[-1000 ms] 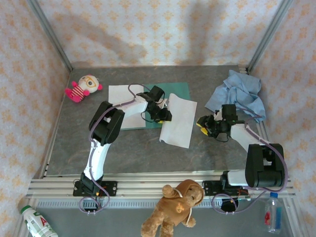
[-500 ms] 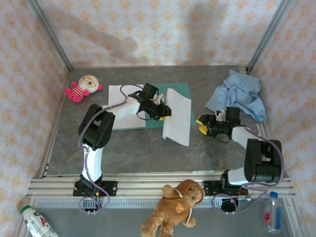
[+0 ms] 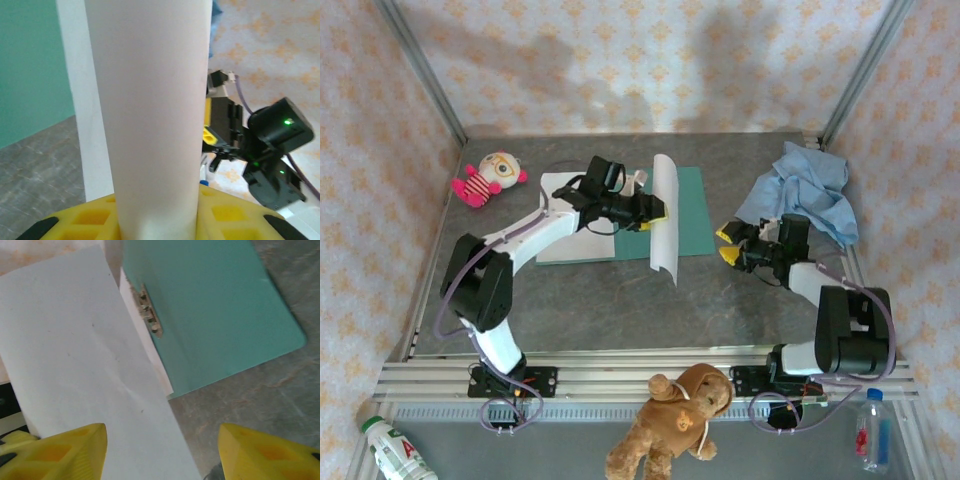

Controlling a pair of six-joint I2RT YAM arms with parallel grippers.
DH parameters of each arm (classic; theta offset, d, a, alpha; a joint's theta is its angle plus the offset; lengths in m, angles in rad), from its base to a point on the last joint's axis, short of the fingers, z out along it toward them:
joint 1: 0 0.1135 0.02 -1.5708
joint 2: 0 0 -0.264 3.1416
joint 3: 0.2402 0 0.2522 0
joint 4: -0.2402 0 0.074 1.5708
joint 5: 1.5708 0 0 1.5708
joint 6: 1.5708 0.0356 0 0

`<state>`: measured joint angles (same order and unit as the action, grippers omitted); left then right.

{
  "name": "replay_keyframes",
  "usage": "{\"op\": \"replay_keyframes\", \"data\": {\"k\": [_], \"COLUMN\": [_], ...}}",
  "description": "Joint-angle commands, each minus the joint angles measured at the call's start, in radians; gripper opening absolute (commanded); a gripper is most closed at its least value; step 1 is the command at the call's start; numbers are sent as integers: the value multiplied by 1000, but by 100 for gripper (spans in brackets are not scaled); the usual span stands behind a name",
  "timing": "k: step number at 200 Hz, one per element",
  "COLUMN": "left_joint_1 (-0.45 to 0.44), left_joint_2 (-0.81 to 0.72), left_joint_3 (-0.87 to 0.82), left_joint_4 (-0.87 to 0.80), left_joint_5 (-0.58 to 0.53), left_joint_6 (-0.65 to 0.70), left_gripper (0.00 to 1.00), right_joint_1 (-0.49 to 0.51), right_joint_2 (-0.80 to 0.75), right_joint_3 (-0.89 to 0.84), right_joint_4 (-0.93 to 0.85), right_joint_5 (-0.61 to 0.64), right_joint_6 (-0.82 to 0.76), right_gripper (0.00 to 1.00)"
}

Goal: Put the files into the folder

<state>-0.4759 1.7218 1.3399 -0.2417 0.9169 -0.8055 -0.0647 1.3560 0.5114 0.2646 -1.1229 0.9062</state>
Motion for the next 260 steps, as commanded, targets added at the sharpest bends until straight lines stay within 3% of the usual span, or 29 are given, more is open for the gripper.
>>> {"op": "replay_keyframes", "data": {"k": [1, 35, 97, 176, 260], "left_joint_1": [-3, -4, -5, -9, 26], "left_joint_2": [-82, -180, -339, -416, -443], "left_joint_3": [-1, 31, 80, 118, 92], "left_joint_4": [-8, -76, -151, -169, -256], "left_joint_5": [44, 59, 83, 108, 147], "left_joint_6": [-37, -49, -79, -116, -36], "left_gripper": [34, 34, 37, 39, 38], "right_joint_1": [37, 133, 199, 353, 376], "right_joint_2": [-37, -58, -167, -212, -215], "right_joint_3": [23, 64, 89, 163, 163], "right_joint_4": [49, 162, 431, 532, 798], "right_joint_5": [-32, -39, -19, -18, -24], "right_joint_6": [26, 103, 282, 289, 446], "right_gripper": [61, 62, 65, 72, 72]}}
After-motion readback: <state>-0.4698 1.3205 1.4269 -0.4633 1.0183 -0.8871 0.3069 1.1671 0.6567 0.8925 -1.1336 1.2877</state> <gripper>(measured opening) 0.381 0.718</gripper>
